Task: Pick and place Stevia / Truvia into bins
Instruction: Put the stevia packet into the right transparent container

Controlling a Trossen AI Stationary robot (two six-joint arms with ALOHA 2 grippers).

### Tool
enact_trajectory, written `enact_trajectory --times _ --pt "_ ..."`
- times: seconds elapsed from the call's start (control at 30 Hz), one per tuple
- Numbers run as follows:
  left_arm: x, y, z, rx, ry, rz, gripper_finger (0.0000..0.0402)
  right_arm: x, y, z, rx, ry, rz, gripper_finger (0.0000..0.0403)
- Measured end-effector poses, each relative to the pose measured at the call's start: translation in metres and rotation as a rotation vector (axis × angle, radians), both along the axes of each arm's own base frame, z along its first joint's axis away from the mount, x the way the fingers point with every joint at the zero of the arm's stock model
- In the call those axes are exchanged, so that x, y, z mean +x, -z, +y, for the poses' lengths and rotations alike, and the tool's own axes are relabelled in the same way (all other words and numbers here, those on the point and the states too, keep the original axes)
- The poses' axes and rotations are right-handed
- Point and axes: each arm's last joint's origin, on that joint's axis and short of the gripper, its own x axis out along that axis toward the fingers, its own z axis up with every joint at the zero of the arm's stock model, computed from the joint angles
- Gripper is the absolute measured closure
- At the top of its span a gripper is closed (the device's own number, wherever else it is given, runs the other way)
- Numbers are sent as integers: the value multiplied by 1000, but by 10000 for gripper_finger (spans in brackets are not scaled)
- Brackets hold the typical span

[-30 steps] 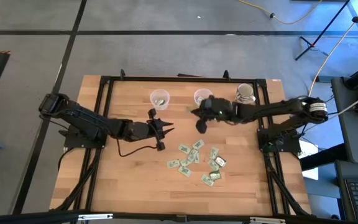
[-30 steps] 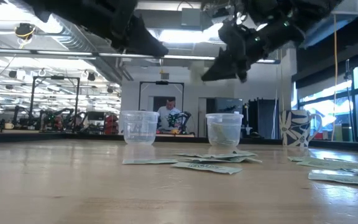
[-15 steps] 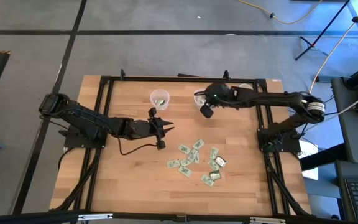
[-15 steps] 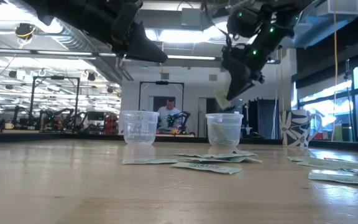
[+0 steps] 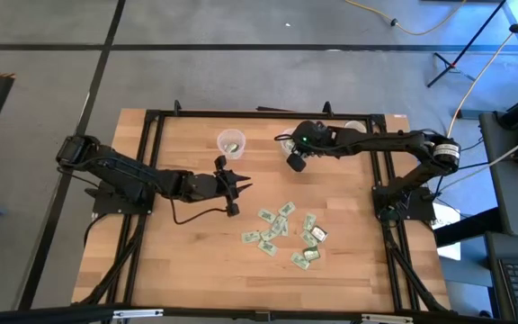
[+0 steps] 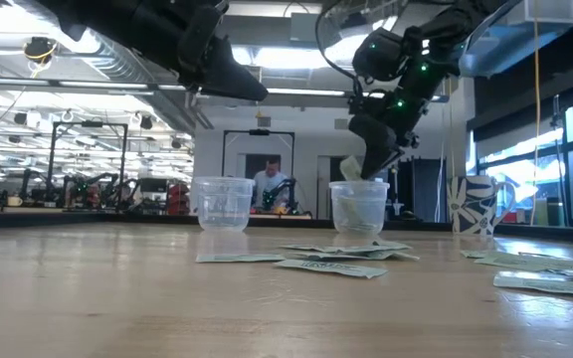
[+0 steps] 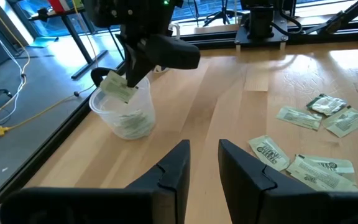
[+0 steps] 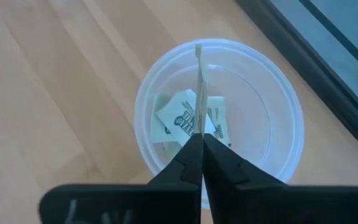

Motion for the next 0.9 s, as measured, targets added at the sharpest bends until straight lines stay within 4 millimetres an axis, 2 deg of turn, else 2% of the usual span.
enact_trajectory --times 0.33,0.4,0.5,0.67,0.9 --pt "0 0 0 -8 13 0 320 0 -1 0 -3 10 9 343" --pt "1 1 -2 -33 75 10 320 -2 -7 0 -1 28 7 331" --pt "4 6 -2 -93 208 40 320 -3 -27 5 -10 36 -43 320" --pt "13 25 4 -122 290 106 320 -9 -51 34 -12 -27 -129 318" --pt "34 58 9 -169 388 130 319 -23 -69 82 9 -148 -258 318"
